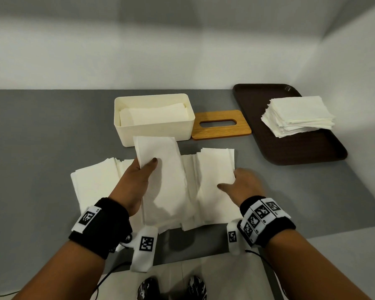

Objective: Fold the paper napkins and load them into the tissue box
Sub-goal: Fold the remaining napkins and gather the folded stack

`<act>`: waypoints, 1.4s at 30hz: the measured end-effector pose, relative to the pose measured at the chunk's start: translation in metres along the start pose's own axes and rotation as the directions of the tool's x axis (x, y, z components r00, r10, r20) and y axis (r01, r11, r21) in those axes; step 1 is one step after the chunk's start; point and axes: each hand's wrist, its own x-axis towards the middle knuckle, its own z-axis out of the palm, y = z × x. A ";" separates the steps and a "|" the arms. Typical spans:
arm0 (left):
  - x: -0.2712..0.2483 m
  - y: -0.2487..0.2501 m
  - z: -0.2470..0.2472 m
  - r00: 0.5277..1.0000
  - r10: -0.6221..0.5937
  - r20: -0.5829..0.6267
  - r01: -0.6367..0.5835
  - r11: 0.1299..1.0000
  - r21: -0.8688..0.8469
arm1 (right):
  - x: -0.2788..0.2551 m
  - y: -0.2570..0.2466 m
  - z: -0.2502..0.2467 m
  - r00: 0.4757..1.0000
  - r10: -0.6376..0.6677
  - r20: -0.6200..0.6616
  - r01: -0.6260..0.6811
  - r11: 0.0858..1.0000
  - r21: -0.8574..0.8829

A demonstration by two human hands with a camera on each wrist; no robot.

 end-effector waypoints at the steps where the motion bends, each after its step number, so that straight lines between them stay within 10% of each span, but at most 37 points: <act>1: 0.000 -0.001 -0.001 1.000 0.000 0.000 0.000 1.000 0.000 | -0.002 -0.002 -0.001 1.000 -0.003 -0.022 0.004 1.000 0.027; 13: -0.003 0.001 0.002 0.999 -0.041 -0.003 0.041 0.999 0.007 | -0.006 0.018 -0.032 0.955 -0.136 -0.262 0.199 0.953 0.228; 22: -0.008 0.006 0.022 0.991 -0.128 0.024 0.129 0.991 -0.021 | -0.030 -0.010 -0.043 0.975 -0.218 -0.050 0.156 0.504 0.849; 42: -0.018 0.006 0.036 0.995 -0.024 0.095 0.041 0.981 -0.188 | -0.047 -0.058 -0.006 0.950 -0.278 -0.139 0.306 0.760 0.573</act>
